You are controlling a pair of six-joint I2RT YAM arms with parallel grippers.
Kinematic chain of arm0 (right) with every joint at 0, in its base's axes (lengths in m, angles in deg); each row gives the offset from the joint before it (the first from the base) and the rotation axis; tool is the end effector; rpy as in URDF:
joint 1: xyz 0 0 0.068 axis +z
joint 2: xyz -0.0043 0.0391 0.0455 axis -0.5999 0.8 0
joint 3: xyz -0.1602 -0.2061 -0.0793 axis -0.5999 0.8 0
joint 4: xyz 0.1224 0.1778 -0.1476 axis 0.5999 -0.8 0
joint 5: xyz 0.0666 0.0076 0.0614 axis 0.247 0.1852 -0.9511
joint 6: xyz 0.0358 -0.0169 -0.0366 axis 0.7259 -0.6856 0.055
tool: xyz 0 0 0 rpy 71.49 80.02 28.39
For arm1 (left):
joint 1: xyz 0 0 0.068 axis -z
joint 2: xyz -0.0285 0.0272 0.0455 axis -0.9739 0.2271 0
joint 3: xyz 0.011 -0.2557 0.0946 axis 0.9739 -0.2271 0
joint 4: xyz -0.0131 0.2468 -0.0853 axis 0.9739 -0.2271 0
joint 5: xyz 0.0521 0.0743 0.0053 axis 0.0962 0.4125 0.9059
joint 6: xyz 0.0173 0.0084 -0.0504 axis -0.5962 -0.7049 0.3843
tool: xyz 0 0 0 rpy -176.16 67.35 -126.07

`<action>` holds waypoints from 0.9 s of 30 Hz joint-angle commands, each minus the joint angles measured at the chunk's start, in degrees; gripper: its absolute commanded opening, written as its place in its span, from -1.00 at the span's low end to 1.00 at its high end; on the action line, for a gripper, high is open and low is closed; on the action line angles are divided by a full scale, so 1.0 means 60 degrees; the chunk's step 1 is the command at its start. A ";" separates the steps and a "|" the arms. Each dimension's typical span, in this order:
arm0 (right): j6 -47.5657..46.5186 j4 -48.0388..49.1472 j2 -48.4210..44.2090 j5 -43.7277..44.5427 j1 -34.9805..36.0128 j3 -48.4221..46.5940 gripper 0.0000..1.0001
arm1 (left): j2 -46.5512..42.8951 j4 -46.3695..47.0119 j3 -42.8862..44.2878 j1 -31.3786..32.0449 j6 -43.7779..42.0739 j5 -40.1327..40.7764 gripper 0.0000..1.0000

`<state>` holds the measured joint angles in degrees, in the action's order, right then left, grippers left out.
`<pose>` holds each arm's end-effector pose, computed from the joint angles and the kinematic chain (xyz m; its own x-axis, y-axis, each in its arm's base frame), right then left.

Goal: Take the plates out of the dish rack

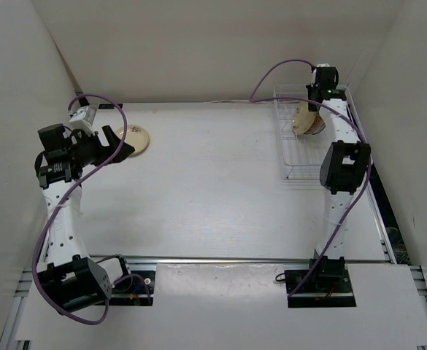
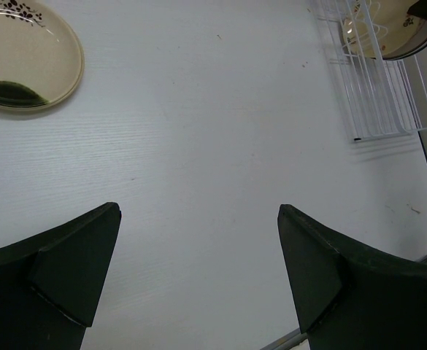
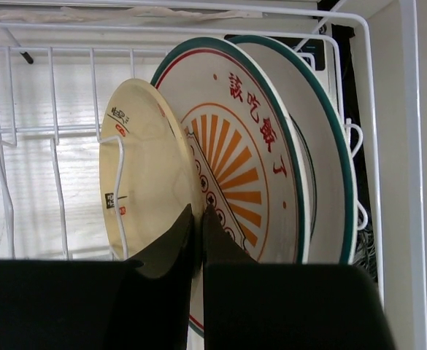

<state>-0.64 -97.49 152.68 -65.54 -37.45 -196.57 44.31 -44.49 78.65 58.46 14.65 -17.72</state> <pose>0.5452 -0.0143 0.2719 -0.6077 -0.1435 -0.7811 0.1168 0.9567 -0.2666 0.2312 0.0517 0.3590 -0.5709 -0.2594 -0.7790 0.2421 0.8534 -0.4616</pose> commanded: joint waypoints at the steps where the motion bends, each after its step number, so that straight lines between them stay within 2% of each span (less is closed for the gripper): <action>1: 0.0558 0.0038 -0.1130 -0.0258 0.0038 -0.0431 -1.00 | -0.0439 -0.0019 -0.0017 0.0022 -0.0136 -0.0094 1.00; 6: 0.0326 0.0623 -0.1599 0.1073 0.0331 -0.0431 -1.00 | -0.0526 -0.0019 -0.0017 0.0022 -0.0136 -0.0094 1.00; 12: -0.0248 0.1574 -0.2082 0.3999 0.0770 0.0126 -1.00 | -0.0628 -0.0019 0.0071 0.0022 -0.0136 -0.0181 1.00; 15: -0.0365 0.1664 -0.2550 0.4488 0.0858 0.0373 -1.00 | -0.0629 -0.0019 -0.0031 0.0022 -0.0049 -0.0269 1.00; 18: -0.0146 0.1299 -0.3209 0.4082 0.1077 0.0666 -1.00 | -0.0629 -0.0019 -0.0031 0.0022 0.0039 -0.0373 1.00; 21: 0.0833 -0.0188 -0.3884 0.2023 0.1166 0.0769 -1.00 | -0.0528 -0.0019 0.0056 0.0022 0.0126 -0.0461 1.00; 22: 0.1170 -0.0472 -0.4074 -0.0335 0.1166 0.0886 -1.00 | -0.0439 -0.0019 0.0158 0.0022 0.0127 -0.0461 1.00; 25: 0.1933 -0.1030 -0.4457 -0.4549 0.1166 0.1340 -1.00 | -0.0191 -0.0019 0.0247 0.0022 0.0318 -0.0840 1.00; 26: 0.2529 -0.1032 -0.4544 -0.7101 0.1166 0.1472 -1.00 | -0.0103 -0.0019 0.0247 0.0022 0.0434 -0.1131 1.00; 27: 0.2854 -0.1032 -0.4544 -0.8287 0.1166 0.1575 -1.00 | -0.0102 -0.0019 0.0247 0.0022 0.0435 -0.1294 1.00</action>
<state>7.79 -101.66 127.46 -79.92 -31.02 -188.81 43.13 -44.46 78.70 58.46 16.16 -21.02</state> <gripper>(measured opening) 0.038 0.995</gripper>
